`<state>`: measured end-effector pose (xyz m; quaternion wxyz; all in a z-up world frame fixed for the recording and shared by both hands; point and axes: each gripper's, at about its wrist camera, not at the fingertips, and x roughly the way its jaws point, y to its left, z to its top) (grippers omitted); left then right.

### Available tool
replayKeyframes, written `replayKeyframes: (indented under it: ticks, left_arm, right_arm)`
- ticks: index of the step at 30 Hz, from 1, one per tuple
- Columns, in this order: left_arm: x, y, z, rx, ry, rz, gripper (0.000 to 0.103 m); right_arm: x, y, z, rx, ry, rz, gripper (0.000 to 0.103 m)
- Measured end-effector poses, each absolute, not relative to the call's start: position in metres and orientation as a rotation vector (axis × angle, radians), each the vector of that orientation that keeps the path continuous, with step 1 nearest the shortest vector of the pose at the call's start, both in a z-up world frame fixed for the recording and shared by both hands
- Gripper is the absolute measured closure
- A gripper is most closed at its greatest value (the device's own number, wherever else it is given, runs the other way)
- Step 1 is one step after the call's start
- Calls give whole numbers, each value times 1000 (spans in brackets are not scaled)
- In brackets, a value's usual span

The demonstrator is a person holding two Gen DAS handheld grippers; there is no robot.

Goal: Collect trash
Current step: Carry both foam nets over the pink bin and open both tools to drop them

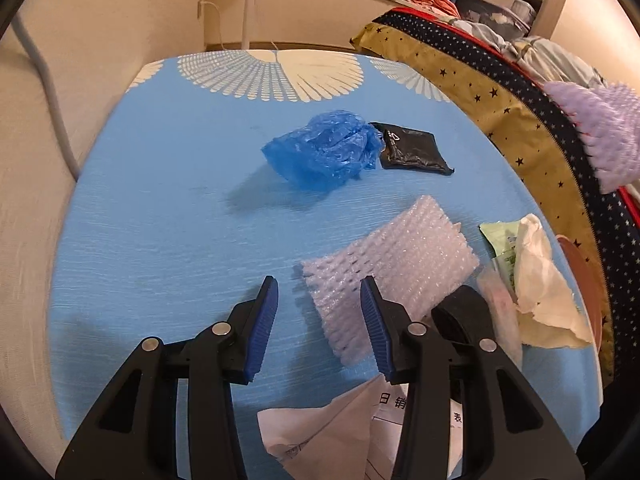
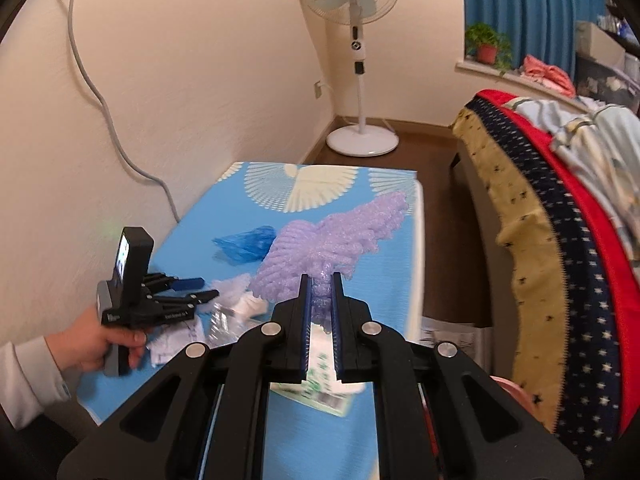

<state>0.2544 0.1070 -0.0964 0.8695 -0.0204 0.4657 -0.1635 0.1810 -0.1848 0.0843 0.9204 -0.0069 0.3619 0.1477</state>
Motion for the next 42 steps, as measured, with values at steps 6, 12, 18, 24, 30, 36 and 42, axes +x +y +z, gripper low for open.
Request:
replayKeyframes:
  ticks: [6,12,18,24,30,36,42]
  left_arm:
    - [254,95,-91,1,975,-377,89]
    - [248,102,-68,-14,916,-325,98]
    - [229,104,-25,-18,807,-277,98]
    - [208,91,10,-2,730,-241,98]
    - [178,64,33,21,683,-257,98]
    - [149,32,54,11,639,-293,98]
    - [120,-9,64,-29,600,-320,98]
  right_arm:
    - [147,-223,91,-27,692,237,94]
    - [120,-255,100,-20,641,173,94]
    - [97,-282,93,-26,628,126,94]
    - [75,-303,93,-20,598,80,94]
    - [53,-314,90,-10,585,45,94]
    - [37,-332,84,29,587,12,94]
    - [29,-345,84,52,577,-22,94]
